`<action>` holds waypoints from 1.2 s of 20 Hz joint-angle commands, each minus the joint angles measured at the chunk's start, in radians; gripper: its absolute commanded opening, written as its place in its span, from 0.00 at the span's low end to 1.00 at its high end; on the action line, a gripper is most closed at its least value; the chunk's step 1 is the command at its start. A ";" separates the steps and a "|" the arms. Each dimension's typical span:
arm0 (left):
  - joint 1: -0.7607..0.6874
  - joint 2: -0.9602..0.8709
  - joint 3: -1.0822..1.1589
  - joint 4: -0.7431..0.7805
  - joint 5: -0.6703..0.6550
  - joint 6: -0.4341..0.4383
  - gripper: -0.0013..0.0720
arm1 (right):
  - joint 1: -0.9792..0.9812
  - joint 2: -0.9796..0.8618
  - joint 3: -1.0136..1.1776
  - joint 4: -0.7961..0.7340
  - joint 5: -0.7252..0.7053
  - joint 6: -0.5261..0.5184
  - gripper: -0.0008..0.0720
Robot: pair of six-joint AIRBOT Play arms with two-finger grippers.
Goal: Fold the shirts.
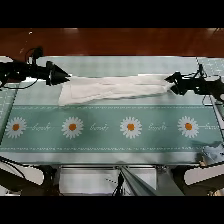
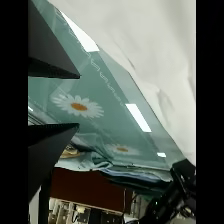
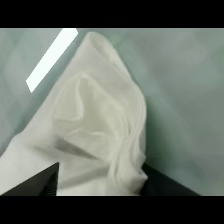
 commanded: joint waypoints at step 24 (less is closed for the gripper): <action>-0.698 -0.003 0.019 -0.233 0.338 0.030 0.05 | 0.167 0.961 0.000 -0.441 0.299 0.145 0.04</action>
